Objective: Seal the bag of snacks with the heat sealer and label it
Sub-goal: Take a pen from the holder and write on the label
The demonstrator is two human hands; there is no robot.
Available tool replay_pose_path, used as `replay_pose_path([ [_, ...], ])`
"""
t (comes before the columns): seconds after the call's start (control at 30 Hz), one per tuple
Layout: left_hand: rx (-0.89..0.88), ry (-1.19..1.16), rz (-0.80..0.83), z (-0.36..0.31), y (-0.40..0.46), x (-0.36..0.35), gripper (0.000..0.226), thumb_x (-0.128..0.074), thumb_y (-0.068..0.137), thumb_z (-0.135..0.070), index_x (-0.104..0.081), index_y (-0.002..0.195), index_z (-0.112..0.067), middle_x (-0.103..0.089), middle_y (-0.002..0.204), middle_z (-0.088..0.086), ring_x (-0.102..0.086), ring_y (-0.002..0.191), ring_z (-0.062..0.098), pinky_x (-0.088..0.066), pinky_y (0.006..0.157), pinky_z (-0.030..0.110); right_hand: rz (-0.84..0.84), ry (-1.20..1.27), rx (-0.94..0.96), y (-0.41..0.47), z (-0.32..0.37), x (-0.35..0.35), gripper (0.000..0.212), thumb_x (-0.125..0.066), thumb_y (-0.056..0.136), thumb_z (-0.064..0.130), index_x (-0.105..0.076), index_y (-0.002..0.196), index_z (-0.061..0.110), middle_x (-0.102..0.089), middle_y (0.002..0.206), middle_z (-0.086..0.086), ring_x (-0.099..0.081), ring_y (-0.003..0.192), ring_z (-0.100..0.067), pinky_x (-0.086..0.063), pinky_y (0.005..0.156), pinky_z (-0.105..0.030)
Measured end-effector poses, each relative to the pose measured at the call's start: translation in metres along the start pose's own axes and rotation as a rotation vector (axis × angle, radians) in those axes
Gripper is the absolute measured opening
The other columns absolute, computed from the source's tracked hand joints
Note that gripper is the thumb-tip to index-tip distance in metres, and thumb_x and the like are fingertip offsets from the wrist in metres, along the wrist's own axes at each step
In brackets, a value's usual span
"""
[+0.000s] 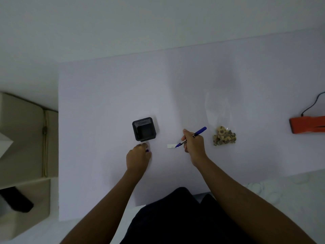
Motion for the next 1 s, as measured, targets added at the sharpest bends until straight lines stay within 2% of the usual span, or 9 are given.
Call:
replay_pose_path([
  [0.1,-0.06,-0.015,-0.062,-0.015,-0.003,0.001,0.03,-0.072,0.086,-0.031,-0.069,0.106,-0.009,-0.07,0.101,0.009,-0.068,0.081,0.027,-0.058,0.069,0.036,-0.003,0.02,0.014,0.002,0.001,0.005,0.04,-0.062,0.096,0.028,-0.061,0.062,0.006,-0.044,0.047,-0.005,-0.037,0.037,-0.012,-0.032,0.039,-0.024],
  [0.2,-0.176,-0.064,-0.09,-0.041,-0.003,-0.004,0.03,-0.068,0.09,-0.033,-0.067,0.111,-0.011,-0.068,0.106,0.009,-0.066,0.09,0.026,-0.059,0.074,0.039,-0.002,0.018,0.044,0.003,0.002,0.011,0.04,-0.06,0.097,0.028,-0.061,0.063,0.006,-0.043,0.046,-0.005,-0.037,0.036,-0.011,-0.032,0.039,-0.023],
  [0.33,-0.307,-0.027,-0.021,-0.067,0.009,-0.02,0.029,-0.065,0.094,-0.026,-0.067,0.12,-0.014,-0.065,0.106,0.006,-0.065,0.087,0.021,-0.059,0.075,0.032,0.015,0.024,0.068,0.007,0.0,0.016,0.039,-0.058,0.099,0.032,-0.067,0.074,0.004,-0.053,0.052,-0.008,-0.043,0.041,-0.011,-0.035,0.039,-0.022],
  [0.47,-0.328,0.088,0.013,-0.069,0.017,-0.032,0.014,-0.068,0.091,-0.023,-0.073,0.102,-0.015,-0.065,0.091,0.004,-0.063,0.073,0.018,-0.056,0.063,0.027,0.083,-0.013,0.106,0.01,-0.002,0.013,0.035,-0.057,0.099,0.041,-0.074,0.094,0.011,-0.074,0.077,-0.01,-0.058,0.05,-0.014,-0.042,0.042,-0.02],
  [0.6,-0.331,0.134,0.009,-0.073,0.019,-0.035,0.009,-0.069,0.091,-0.02,-0.075,0.087,-0.014,-0.065,0.079,0.002,-0.059,0.065,0.015,-0.05,0.056,0.023,0.133,-0.11,0.16,0.01,-0.007,0.005,0.026,-0.058,0.099,0.036,-0.071,0.104,0.014,-0.076,0.093,-0.003,-0.064,0.064,-0.013,-0.046,0.046,-0.022],
  [0.7,-0.299,0.091,0.001,-0.074,0.02,-0.035,0.012,-0.065,0.093,-0.017,-0.072,0.084,-0.012,-0.063,0.078,0.002,-0.058,0.065,0.015,-0.051,0.057,0.025,0.152,-0.188,0.233,0.008,-0.01,-0.005,0.021,-0.057,0.1,0.03,-0.067,0.104,0.012,-0.074,0.095,-0.001,-0.064,0.065,-0.006,-0.047,0.052,-0.015],
  [0.83,-0.292,0.055,0.008,-0.08,0.016,-0.031,0.014,-0.069,0.089,-0.015,-0.068,0.075,-0.012,-0.061,0.072,0.003,-0.055,0.061,0.015,-0.045,0.055,0.023,0.15,-0.301,0.328,0.009,-0.016,-0.018,0.018,-0.058,0.099,0.033,-0.065,0.096,0.016,-0.071,0.087,-0.003,-0.068,0.076,-0.018,-0.055,0.066,-0.025],
  [0.93,-0.317,0.068,0.028,-0.08,0.011,-0.034,0.013,-0.071,0.087,-0.015,-0.069,0.074,-0.013,-0.061,0.07,0.002,-0.054,0.058,0.014,-0.044,0.054,0.024,0.165,-0.356,0.364,0.011,-0.023,-0.027,0.016,-0.059,0.098,0.032,-0.063,0.095,0.017,-0.069,0.084,0.001,-0.068,0.079,-0.015,-0.057,0.072,-0.024],
  [1.0,-0.318,0.09,0.043,-0.078,0.008,-0.038,0.011,-0.072,0.087,-0.014,-0.071,0.075,-0.014,-0.061,0.07,0.001,-0.054,0.058,0.013,-0.049,0.055,0.027,0.164,-0.405,0.39,0.012,-0.029,-0.031,0.017,-0.058,0.099,0.032,-0.063,0.096,0.017,-0.068,0.084,0.002,-0.068,0.079,-0.013,-0.057,0.074,-0.025],
])
Point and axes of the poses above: each hand's wrist, its own y-axis towards the middle knuckle, its own x-axis out of the back of the hand, z = x × y, the point moved 5 cm from there along y, towards the middle knuckle
